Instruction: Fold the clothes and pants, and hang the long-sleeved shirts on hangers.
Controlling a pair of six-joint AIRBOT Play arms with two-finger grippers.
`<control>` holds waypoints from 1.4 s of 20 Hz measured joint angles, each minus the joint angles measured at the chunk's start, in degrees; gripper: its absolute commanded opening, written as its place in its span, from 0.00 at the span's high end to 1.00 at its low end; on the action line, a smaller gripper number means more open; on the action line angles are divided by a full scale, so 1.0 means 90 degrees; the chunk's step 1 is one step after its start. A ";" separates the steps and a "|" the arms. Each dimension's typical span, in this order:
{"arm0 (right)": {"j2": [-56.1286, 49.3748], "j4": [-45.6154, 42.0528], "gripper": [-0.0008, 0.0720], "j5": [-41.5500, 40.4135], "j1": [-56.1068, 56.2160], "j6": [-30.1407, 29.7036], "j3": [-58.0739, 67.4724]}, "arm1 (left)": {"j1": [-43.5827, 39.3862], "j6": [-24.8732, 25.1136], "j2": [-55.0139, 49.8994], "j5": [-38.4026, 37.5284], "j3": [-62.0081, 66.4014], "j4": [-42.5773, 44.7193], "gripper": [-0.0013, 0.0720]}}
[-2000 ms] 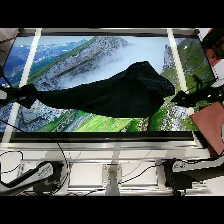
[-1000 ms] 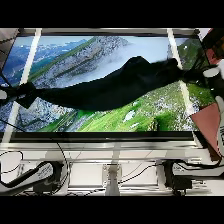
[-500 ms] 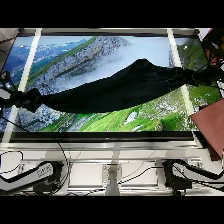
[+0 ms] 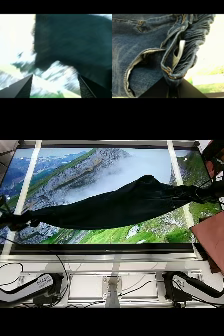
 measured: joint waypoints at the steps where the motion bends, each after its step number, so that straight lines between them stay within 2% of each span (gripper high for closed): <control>1: 0.0078 -0.0005 0.94 0.0010 0.0000 0.0005 -0.0063 | 0.0209 0.0063 0.0136 -0.0051 -0.0272 -0.0029 0.36; 4: 0.0231 -0.0015 0.94 0.0015 0.0000 0.0022 -0.0206 | 0.0780 0.0359 0.0529 0.0049 -0.1144 -0.0658 0.36; 5: 0.0257 -0.0017 0.94 0.0007 0.0000 0.0022 -0.0236 | 0.0979 0.0505 0.0627 0.0102 -0.1396 -0.1008 0.28; 7: 0.0291 -0.0019 0.94 -0.0034 0.0000 0.0022 -0.0270 | 0.1326 0.0784 0.0741 0.0175 -0.1729 -0.1860 0.01; 10: 0.0311 -0.0017 0.94 -0.0138 0.0000 0.0022 -0.0289 | 0.1676 0.1093 0.0816 0.0342 -0.1960 -0.3356 0.03; 11: 0.0313 -0.0017 0.94 -0.0163 0.0000 0.0022 -0.0294 | 0.1734 0.1158 0.0828 0.0406 -0.1996 -0.3745 0.11; 12: 0.0318 -0.0017 0.94 -0.0187 0.0000 0.0022 -0.0296 | 0.1783 0.1192 0.0838 0.0508 -0.2028 -0.4112 0.25; 13: 0.0318 -0.0015 0.94 -0.0221 0.0000 0.0022 -0.0296 | 0.1814 0.1219 0.0845 0.0627 -0.2047 -0.4352 0.29; 18: 0.0321 -0.0007 0.94 -0.0328 0.0000 0.0022 -0.0301 | 0.1887 0.1076 0.0733 0.0959 -0.2091 -0.4971 0.29; 28: 0.0321 0.0029 0.94 -0.0474 0.0000 0.0032 -0.0301 | 0.1904 0.0486 0.0104 0.1151 -0.2004 -0.5238 0.29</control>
